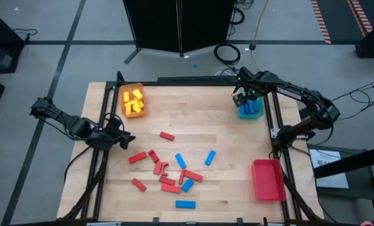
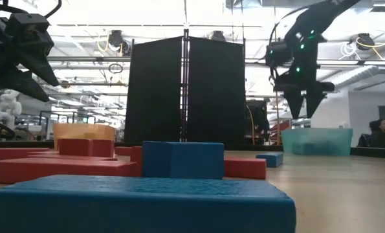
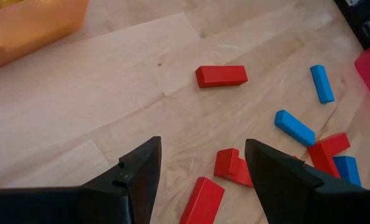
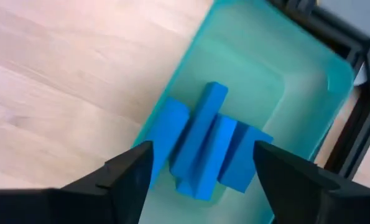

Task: Sort blocks
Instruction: Put the blue block into the blue bin

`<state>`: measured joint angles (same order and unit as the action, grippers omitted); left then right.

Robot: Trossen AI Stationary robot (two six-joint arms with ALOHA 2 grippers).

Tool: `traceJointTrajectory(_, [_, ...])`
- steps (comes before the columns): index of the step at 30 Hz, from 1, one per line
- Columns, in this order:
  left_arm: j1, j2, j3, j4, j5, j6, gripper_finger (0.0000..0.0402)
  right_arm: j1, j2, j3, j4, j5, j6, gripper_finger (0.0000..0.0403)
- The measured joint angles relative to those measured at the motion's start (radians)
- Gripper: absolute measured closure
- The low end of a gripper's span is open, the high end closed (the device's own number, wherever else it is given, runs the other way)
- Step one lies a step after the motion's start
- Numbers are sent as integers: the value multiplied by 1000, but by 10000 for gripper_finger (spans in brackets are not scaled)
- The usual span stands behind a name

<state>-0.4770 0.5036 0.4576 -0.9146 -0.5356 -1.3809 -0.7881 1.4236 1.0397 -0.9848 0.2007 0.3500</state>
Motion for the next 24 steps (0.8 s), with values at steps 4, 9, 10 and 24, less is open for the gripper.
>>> traceJointTrajectory(4, [0, 0, 0, -2, -21, 1, 174, 12, -90, 0, 28, -40, 8, 142])
traceJointTrajectory(9, [0, 0, 0, -2, -54, 1, 174, 30, -209, 0, 87, -150, 69, 144])
traceJointTrajectory(10, [0, 0, 0, -1, -58, 0, 174, 37, -229, 0, 110, -189, 85, 144])
traceJointTrajectory(24, [0, 0, 0, 0, -72, -1, 174, 378, -242, 1, 350, -440, 182, 145])
